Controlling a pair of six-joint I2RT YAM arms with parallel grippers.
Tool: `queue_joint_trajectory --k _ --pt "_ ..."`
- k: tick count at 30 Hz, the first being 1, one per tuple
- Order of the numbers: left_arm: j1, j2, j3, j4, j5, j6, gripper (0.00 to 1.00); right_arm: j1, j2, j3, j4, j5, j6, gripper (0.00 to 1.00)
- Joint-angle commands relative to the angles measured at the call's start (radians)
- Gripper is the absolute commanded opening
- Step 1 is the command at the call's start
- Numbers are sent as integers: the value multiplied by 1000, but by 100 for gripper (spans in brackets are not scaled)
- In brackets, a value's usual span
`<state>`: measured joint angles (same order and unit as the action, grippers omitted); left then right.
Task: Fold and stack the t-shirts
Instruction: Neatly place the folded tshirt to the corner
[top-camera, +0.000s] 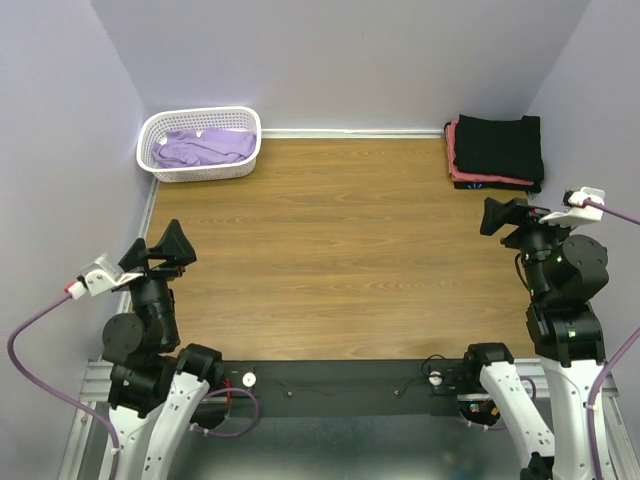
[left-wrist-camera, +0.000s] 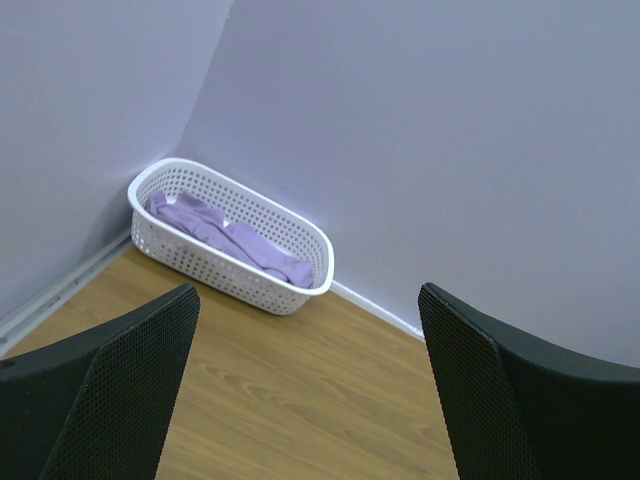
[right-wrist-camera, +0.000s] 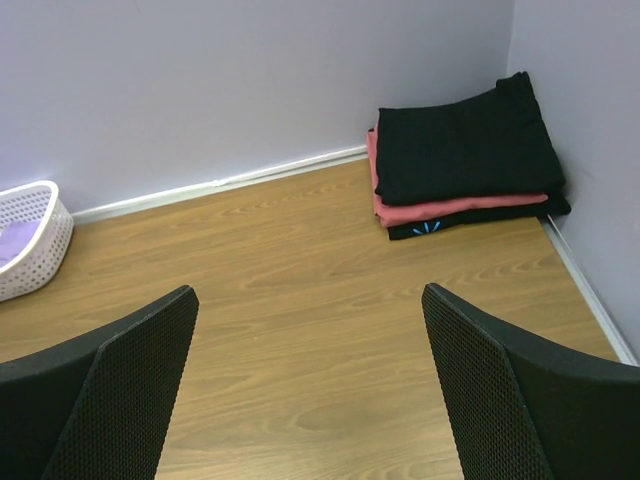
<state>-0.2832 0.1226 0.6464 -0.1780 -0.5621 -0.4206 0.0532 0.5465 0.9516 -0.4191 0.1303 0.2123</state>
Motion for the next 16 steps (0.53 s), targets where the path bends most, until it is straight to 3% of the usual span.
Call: queue_joint_trajectory --k 1,16 --pt "4 25 -53 47 -62 -49 98 7 -25 -8 13 26 -8 100" --pt "4 2 -123 137 -53 19 98 8 -28 -62 59 15 -27 100"
